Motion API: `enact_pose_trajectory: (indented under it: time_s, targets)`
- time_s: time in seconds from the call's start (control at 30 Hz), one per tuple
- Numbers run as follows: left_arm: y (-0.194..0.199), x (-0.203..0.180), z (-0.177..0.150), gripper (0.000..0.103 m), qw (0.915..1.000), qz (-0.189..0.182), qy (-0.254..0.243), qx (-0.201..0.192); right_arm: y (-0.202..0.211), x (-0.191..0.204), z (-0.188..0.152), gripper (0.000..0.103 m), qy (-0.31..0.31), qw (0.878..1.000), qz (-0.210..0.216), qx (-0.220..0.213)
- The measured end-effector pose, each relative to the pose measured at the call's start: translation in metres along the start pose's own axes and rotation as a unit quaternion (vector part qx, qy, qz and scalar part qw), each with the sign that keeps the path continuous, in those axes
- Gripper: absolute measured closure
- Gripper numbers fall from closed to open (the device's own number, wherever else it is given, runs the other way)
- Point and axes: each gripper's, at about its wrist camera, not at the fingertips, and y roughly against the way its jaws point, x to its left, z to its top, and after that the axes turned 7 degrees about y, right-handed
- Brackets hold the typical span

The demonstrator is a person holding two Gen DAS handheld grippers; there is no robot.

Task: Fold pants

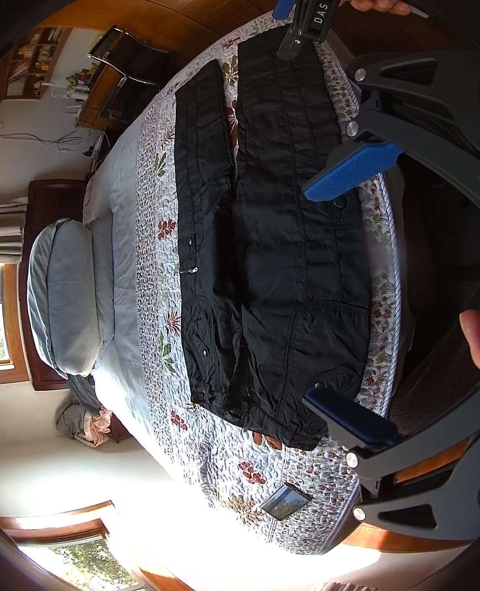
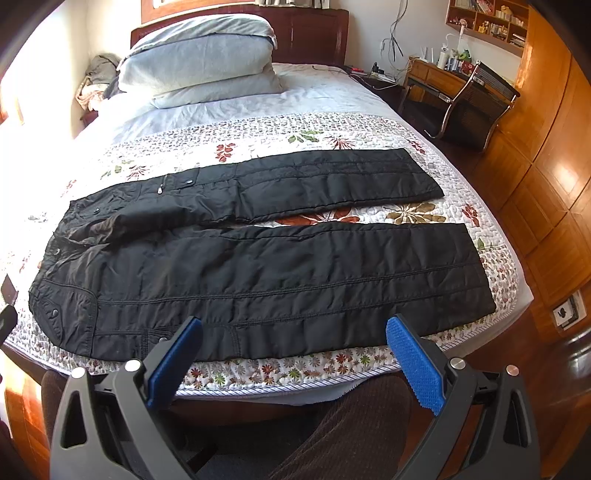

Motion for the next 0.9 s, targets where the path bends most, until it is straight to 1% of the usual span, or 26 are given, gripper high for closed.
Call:
enact_pose_trajectory:
  time_s: [0.9]
  targets:
    - [-0.0047, 0.0001, -0.0006, 0.002, 1.0, 0.001, -0.002, 0.004, -0.0044, 0.0017, -0.0009, 0.003, -0.001, 1.0, 0.008, 0.003]
